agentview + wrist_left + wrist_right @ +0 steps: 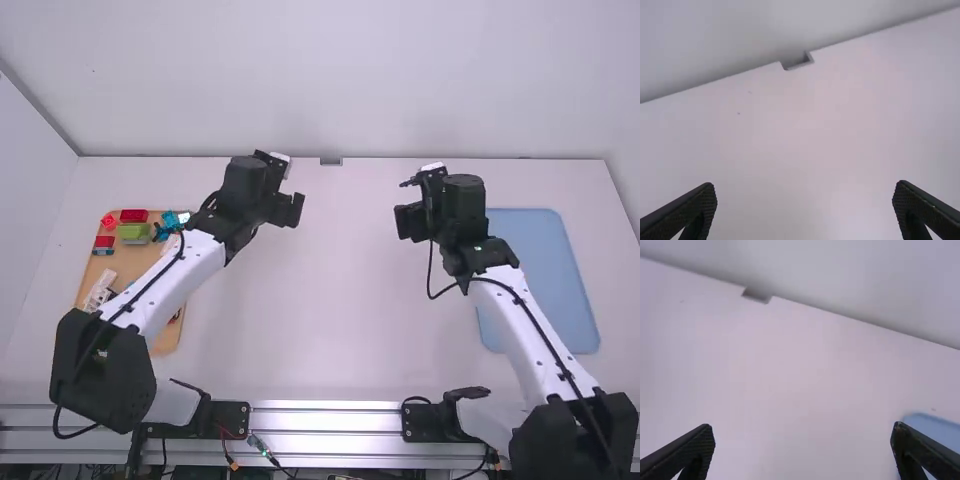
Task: Assemble lego blocks to make yellow taxi
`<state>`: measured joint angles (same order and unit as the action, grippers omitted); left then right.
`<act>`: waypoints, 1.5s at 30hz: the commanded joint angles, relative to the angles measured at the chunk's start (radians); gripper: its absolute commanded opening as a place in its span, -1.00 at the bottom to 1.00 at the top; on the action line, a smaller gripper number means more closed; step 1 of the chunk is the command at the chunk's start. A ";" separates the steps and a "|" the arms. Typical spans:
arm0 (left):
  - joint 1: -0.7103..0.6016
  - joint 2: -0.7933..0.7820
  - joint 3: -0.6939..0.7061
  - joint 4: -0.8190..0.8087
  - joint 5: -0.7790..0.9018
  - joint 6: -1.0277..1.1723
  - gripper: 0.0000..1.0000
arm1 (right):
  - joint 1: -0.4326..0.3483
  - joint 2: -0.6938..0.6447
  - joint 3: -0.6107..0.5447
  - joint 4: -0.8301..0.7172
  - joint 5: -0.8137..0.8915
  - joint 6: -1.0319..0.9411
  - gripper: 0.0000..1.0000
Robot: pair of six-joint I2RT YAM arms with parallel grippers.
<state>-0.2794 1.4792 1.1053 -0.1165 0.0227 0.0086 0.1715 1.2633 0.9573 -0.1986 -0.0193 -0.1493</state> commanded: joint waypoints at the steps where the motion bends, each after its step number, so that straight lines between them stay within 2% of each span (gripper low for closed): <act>1: 0.041 -0.060 -0.036 0.019 -0.023 -0.009 0.80 | -0.037 -0.047 -0.042 0.018 0.019 0.060 0.79; 10: 0.170 -0.189 -0.165 0.117 -0.023 -0.009 0.54 | -0.171 -0.185 -0.181 0.157 0.019 0.149 0.52; 16: 0.279 -0.301 -0.277 0.117 -0.023 -0.009 0.32 | -0.171 -0.305 -0.300 0.199 0.019 0.149 0.28; 35: 0.279 -0.732 -0.708 0.117 -0.023 -0.009 -0.54 | -0.171 -0.739 -0.734 0.199 0.019 0.149 -0.59; 45: 0.279 -0.937 -0.913 0.117 -0.023 -0.009 -0.95 | -0.171 -0.919 -0.915 0.199 0.019 0.149 -0.95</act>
<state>0.0029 0.5663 0.2123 -0.0021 -0.0013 -0.0010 -0.0021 0.3618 0.0624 -0.0032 -0.0013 -0.0044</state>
